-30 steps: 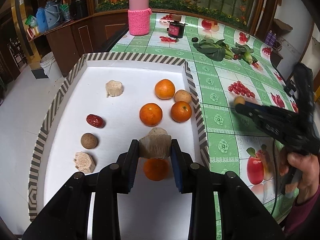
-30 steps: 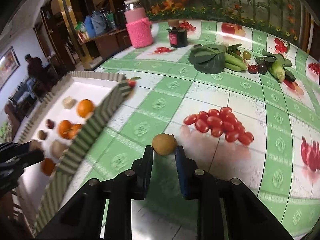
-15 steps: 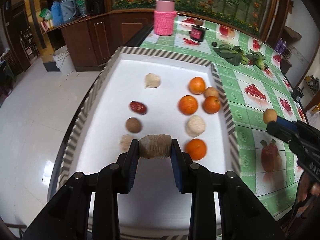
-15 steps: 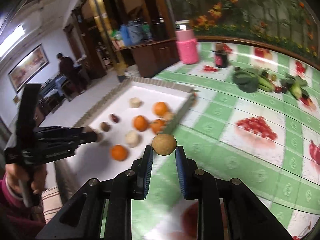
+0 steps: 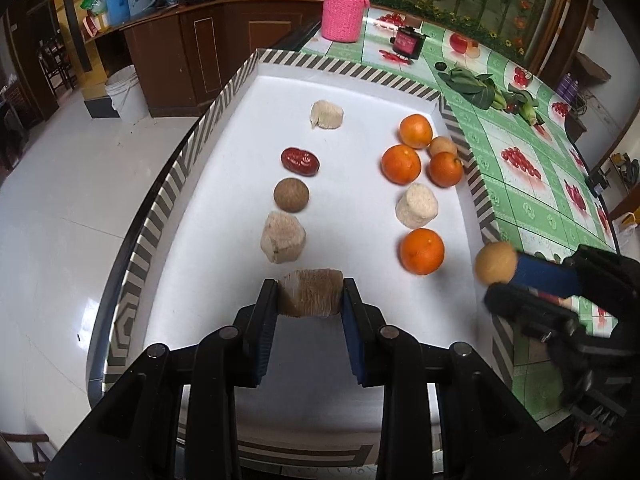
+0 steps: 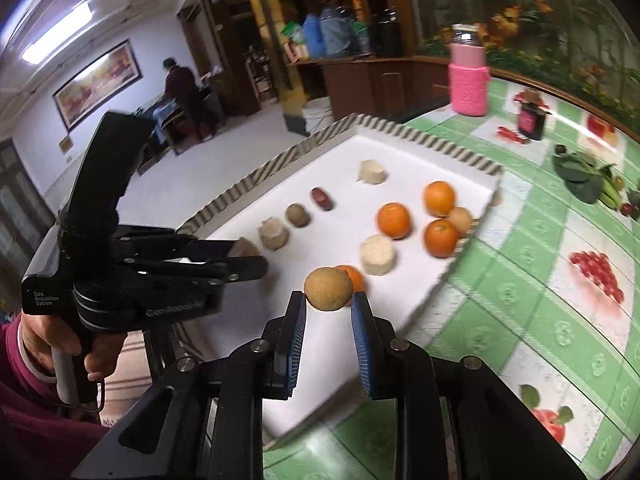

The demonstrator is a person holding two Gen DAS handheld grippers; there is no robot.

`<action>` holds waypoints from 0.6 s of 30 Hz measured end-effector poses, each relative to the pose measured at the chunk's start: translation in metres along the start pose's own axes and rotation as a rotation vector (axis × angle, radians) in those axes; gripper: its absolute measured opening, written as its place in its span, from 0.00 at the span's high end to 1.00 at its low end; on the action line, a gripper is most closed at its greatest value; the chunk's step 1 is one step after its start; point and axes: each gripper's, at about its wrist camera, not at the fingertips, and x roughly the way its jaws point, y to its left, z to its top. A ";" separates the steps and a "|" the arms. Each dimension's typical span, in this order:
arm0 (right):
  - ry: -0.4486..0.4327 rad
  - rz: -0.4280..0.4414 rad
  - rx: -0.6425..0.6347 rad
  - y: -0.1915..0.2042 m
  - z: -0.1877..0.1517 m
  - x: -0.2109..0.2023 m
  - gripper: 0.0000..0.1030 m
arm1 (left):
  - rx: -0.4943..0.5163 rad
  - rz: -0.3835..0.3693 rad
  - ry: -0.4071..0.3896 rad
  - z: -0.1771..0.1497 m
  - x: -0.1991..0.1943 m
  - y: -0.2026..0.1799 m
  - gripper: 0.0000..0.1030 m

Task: Organize fruits
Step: 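Carry tan block with left gripper while right gripper carries kiwi over tray, then open right gripper releasing kiwi into tray while left gripper releases tan block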

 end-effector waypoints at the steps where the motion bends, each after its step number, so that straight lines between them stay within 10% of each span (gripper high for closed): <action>1: 0.013 0.001 -0.008 0.002 0.000 0.004 0.77 | -0.001 0.003 0.001 0.000 0.001 0.001 0.72; 18: 0.104 -0.036 -0.071 0.012 -0.010 0.028 0.71 | -0.006 0.033 -0.021 -0.001 0.010 0.003 0.71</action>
